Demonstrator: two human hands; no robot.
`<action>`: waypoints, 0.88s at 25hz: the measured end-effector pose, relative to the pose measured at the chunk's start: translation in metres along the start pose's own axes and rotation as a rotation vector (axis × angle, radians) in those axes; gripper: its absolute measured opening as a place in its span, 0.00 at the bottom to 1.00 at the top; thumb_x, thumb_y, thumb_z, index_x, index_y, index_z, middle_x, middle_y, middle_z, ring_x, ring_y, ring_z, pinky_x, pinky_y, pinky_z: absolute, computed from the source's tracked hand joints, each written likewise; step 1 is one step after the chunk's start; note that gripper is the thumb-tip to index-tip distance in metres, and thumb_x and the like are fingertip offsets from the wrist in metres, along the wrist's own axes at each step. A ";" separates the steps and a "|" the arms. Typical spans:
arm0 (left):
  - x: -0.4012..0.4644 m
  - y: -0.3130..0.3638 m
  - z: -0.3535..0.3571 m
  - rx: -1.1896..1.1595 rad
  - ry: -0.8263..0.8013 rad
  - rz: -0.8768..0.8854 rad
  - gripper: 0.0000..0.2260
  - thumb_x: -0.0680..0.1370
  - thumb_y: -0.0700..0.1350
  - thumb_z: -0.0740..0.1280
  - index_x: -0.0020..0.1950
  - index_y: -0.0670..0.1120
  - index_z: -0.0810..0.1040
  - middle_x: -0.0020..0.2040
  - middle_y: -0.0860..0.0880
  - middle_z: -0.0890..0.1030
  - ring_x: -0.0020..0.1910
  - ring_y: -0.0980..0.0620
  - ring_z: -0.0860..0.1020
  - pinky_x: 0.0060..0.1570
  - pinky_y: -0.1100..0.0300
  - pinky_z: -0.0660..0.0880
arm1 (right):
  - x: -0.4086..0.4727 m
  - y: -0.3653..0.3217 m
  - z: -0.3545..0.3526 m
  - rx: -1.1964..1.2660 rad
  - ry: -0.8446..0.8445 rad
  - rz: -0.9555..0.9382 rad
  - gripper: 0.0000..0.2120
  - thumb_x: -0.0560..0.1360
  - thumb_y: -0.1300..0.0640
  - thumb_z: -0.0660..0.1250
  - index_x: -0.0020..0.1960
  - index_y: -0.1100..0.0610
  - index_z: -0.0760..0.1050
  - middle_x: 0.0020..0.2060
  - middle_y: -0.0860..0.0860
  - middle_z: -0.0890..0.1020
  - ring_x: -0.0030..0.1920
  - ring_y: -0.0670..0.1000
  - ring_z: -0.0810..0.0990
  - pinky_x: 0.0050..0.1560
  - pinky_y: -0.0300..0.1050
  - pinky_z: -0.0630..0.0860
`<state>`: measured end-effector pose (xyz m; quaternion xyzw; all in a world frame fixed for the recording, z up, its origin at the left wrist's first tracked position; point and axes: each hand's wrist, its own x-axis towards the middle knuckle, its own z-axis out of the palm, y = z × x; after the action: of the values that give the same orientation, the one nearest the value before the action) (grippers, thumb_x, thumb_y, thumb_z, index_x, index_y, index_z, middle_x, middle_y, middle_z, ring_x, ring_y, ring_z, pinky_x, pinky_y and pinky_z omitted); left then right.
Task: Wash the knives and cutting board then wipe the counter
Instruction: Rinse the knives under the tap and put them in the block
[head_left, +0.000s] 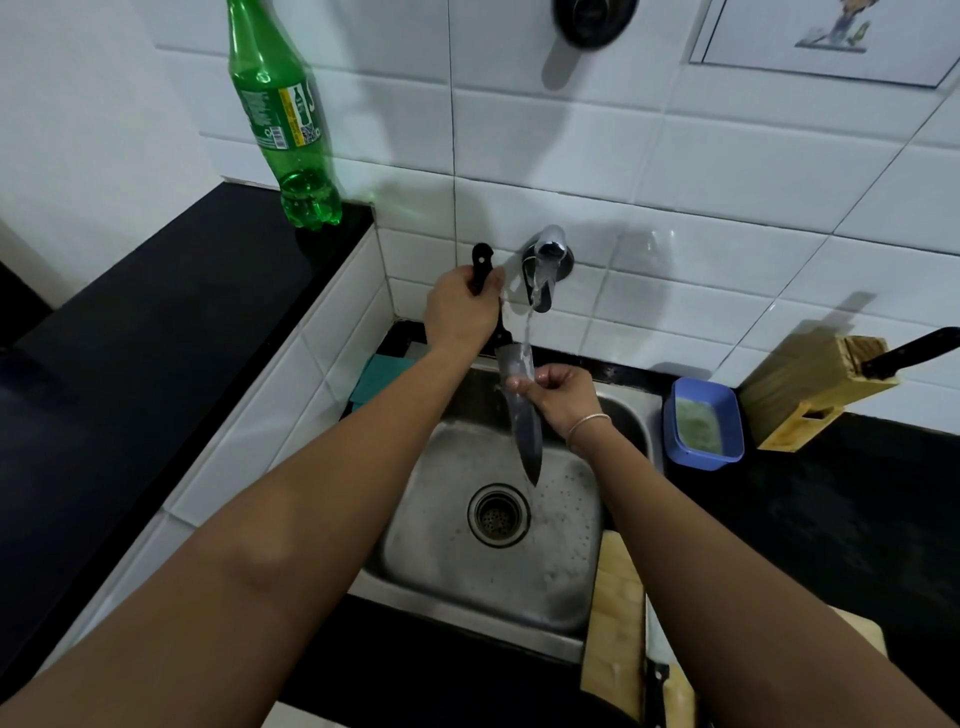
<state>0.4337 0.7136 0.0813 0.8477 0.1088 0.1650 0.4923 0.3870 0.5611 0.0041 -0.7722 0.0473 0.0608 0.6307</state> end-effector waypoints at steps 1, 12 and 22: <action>0.002 -0.001 -0.001 -0.021 0.014 -0.026 0.16 0.79 0.58 0.65 0.43 0.47 0.82 0.38 0.51 0.84 0.39 0.49 0.83 0.40 0.54 0.79 | -0.003 0.007 -0.003 -0.016 -0.027 0.030 0.15 0.68 0.57 0.79 0.31 0.54 0.74 0.28 0.50 0.78 0.30 0.45 0.74 0.35 0.38 0.75; 0.015 0.005 -0.012 -0.020 0.031 -0.129 0.16 0.78 0.59 0.64 0.42 0.49 0.82 0.38 0.51 0.84 0.39 0.50 0.83 0.47 0.50 0.81 | -0.025 0.041 -0.021 -0.203 -0.300 0.131 0.08 0.70 0.61 0.78 0.37 0.59 0.79 0.31 0.53 0.84 0.34 0.49 0.84 0.37 0.40 0.80; -0.015 -0.005 0.005 -0.066 -0.110 -0.093 0.17 0.77 0.59 0.68 0.44 0.45 0.82 0.39 0.46 0.84 0.40 0.44 0.83 0.44 0.46 0.81 | 0.017 -0.022 -0.002 -0.043 -0.018 -0.022 0.10 0.66 0.60 0.81 0.34 0.55 0.79 0.25 0.44 0.81 0.27 0.41 0.76 0.32 0.33 0.75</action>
<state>0.4220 0.7066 0.0721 0.8329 0.1155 0.0987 0.5322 0.4068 0.5631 0.0231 -0.7855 0.0319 0.0619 0.6150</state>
